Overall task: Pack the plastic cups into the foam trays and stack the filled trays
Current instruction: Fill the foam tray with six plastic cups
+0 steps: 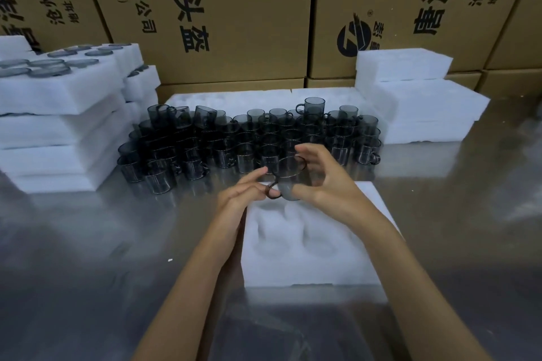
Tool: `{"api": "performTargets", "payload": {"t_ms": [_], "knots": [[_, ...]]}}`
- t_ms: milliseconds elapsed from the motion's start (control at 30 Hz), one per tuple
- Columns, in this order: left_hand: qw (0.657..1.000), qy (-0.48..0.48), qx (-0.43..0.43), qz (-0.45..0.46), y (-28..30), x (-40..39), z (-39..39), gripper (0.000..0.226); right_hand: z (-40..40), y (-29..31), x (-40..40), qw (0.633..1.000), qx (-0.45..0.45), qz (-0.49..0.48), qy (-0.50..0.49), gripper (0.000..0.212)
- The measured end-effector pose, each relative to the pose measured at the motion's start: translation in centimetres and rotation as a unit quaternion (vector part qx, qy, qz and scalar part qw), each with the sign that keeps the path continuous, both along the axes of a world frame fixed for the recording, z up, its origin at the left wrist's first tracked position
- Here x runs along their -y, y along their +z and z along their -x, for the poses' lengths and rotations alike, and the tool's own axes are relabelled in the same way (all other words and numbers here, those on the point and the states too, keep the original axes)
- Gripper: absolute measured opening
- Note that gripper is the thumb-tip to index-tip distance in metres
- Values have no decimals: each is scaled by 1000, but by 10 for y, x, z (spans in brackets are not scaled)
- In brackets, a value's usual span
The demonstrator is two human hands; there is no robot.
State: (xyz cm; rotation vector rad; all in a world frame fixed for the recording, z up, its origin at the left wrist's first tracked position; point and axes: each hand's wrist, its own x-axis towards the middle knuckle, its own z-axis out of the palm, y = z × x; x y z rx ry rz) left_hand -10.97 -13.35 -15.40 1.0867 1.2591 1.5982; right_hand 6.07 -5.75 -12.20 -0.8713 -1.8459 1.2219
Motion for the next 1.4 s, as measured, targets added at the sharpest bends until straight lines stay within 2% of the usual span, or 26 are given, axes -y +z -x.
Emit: {"api": "performTargets", "payload": {"t_ms": [100, 167, 233, 300, 333, 400, 533, 733, 833, 933, 1100, 1267, 1400], "knots": [[996, -23, -83, -15, 6, 5, 0, 21, -1, -5, 0, 999, -27, -14, -45, 57], [985, -16, -173, -22, 10, 5, -1, 21, -4, -5, 2, 999, -20, -21, -36, 52], [976, -12, -217, -27, 13, 7, -4, 17, -7, -3, 3, 1000, -21, -14, -8, 51], [979, 0, -201, -29, 16, 10, -7, 10, -11, 0, 5, 999, -30, -6, 20, 50], [983, 6, -180, -35, 17, 11, -8, 15, -12, 1, 7, 999, -26, -8, 33, 49], [989, 17, -146, -33, 18, 12, -7, 36, -12, 2, 11, 998, -9, -16, 57, 45], [986, -9, -166, -4, 18, 15, -1, 67, -10, 1, 14, 996, -8, -14, 88, 35], [977, 66, -198, -36, 19, 14, 4, 64, -9, 2, 15, 993, 20, -73, 88, 42], [972, 74, -224, -22, 19, 14, 4, 61, -5, 2, 15, 993, 40, -85, 74, 39], [974, 80, -210, -8, 20, 14, 2, 59, -5, 1, 14, 994, 44, -77, 69, 38], [981, 56, -186, -4, 19, 14, 1, 64, -5, -3, 12, 996, 34, -67, 42, 25], [971, 44, -235, 27, 18, 15, 10, 62, -4, -8, 11, 995, 58, -75, 19, 13], [966, 20, -251, 52, 17, 15, 10, 67, -4, -8, 11, 995, 66, -75, 20, 14]]}}
